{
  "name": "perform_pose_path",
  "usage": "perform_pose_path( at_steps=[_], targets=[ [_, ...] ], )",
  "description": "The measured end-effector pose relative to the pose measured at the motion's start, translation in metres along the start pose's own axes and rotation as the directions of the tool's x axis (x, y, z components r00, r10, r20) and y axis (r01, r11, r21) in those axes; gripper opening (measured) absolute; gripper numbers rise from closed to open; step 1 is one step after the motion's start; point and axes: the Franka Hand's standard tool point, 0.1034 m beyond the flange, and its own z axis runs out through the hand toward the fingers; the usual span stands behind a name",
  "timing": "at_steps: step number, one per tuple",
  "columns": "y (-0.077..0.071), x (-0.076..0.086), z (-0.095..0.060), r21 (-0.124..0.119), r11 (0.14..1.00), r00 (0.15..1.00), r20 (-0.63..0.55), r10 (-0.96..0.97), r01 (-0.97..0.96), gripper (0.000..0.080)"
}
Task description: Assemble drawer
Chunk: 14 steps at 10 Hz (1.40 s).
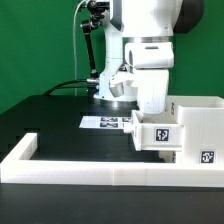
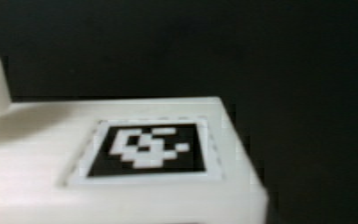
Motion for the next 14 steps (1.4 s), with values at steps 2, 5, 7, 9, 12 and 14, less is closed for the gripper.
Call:
perform_pose_path(
  at_steps=[2, 5, 7, 9, 12, 14],
  targets=[
    [-0.001, -0.001, -0.001, 0.025, 1.000, 1.000, 0.004, 0.002, -0.002, 0.0041],
    [0.000, 0.002, -0.001, 0.025, 1.000, 1.000, 0.004, -0.003, 0.003, 0.0041],
    [0.001, 0.008, -0.001, 0.043, 0.999, 1.000, 0.008, -0.012, 0.012, 0.0041],
    [0.002, 0.017, -0.002, 0.054, 0.998, 1.000, 0.019, -0.022, 0.021, 0.0041],
    [0.002, 0.018, -0.002, 0.054, 0.998, 1.000, 0.019, -0.023, 0.021, 0.0041],
    [0.002, 0.016, -0.001, 0.055, 0.998, 1.000, 0.019, -0.018, 0.017, 0.0277]
  ],
)
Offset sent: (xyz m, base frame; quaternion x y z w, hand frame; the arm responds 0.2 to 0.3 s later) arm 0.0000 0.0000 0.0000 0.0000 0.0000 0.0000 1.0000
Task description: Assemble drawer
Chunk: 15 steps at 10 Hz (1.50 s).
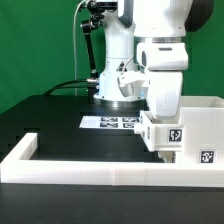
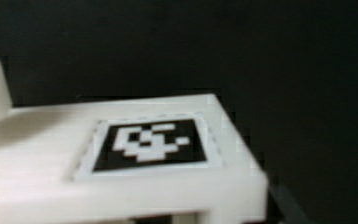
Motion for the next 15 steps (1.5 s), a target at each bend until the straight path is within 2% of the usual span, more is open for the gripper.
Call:
perform_pose_path(
  at_steps=[1, 2, 3, 4, 5, 6, 8, 9, 10, 12, 13, 14, 15],
  targets=[
    [0.000, 0.000, 0.000, -0.001, 1.000, 1.000, 0.000, 0.000, 0.000, 0.0277],
    [0.000, 0.001, 0.000, 0.000, 1.000, 1.000, 0.000, -0.001, 0.001, 0.0424],
    [-0.001, 0.001, 0.001, 0.002, 1.000, 1.000, -0.001, -0.001, 0.001, 0.0424],
    [-0.001, 0.001, -0.001, 0.000, 1.000, 1.000, 0.000, 0.001, -0.001, 0.0583],
    [-0.001, 0.002, -0.005, -0.006, 1.000, 1.000, 0.001, 0.006, -0.006, 0.0638],
    [-0.002, 0.002, -0.011, 0.004, 1.000, 1.000, 0.007, 0.010, -0.010, 0.0646],
    [0.001, 0.003, -0.036, 0.021, 1.000, 1.000, 0.025, 0.015, -0.016, 0.0646],
    [0.003, 0.002, -0.045, 0.017, 1.000, 0.999, 0.030, 0.017, -0.017, 0.0649],
    [0.004, -0.004, -0.052, 0.023, 1.000, 0.999, 0.036, 0.015, -0.016, 0.0649],
    [0.010, -0.028, -0.063, 0.033, 0.999, 0.999, 0.045, 0.008, -0.010, 0.0649],
    [0.015, -0.041, -0.064, 0.012, 1.000, 0.999, 0.043, 0.018, -0.018, 0.0649],
    [0.019, -0.049, -0.062, -0.040, 0.999, 0.999, 0.034, 0.035, -0.034, 0.0649],
    [0.018, -0.050, -0.060, -0.037, 0.999, 0.999, 0.034, 0.037, -0.035, 0.0649]
  ],
)
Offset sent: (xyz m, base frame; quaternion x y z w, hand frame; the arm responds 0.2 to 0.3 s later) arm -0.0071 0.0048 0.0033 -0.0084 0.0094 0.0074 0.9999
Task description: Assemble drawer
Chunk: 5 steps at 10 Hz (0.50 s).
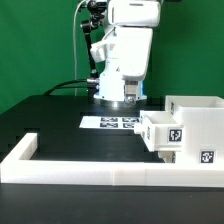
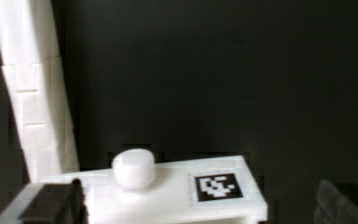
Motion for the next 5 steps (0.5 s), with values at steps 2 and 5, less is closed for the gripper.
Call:
perform_pose_path(
  at_steps=[2, 5],
  targets=[
    [-0.010, -0.010, 0.025, -0.007, 0.999, 0.995, -0.089, -0.048, 0.047, 0.0649],
    [-0.001, -0.029, 0.043, 0.006, 0.997, 0.969, -0.235, -0.079, 0.082, 0.0649]
  ],
)
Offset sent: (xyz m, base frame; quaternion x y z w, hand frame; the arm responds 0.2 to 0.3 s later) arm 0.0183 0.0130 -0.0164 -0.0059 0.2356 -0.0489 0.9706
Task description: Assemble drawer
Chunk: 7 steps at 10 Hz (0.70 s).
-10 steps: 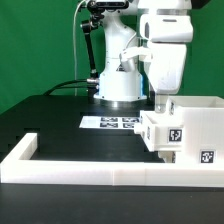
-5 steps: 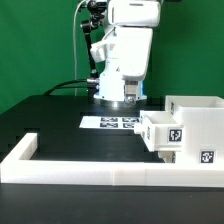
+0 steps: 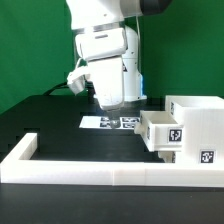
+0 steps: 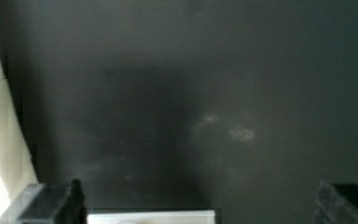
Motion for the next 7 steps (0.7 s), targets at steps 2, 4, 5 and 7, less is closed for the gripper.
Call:
perform_pose_path(
  at_steps=[2, 4, 5, 7],
  targets=[
    [0.008, -0.004, 0.004, -0.004, 1.000, 0.999, -0.044, -0.002, 0.001, 0.0649],
    [0.024, 0.004, -0.002, -0.023, 1.000, 0.999, -0.043, -0.017, 0.016, 0.0649],
    [0.030, 0.010, -0.003, -0.038, 0.999, 0.999, -0.040, -0.031, 0.030, 0.0649],
    [0.036, 0.014, -0.003, -0.076, 0.996, 0.998, -0.018, -0.054, 0.052, 0.0649]
  ],
)
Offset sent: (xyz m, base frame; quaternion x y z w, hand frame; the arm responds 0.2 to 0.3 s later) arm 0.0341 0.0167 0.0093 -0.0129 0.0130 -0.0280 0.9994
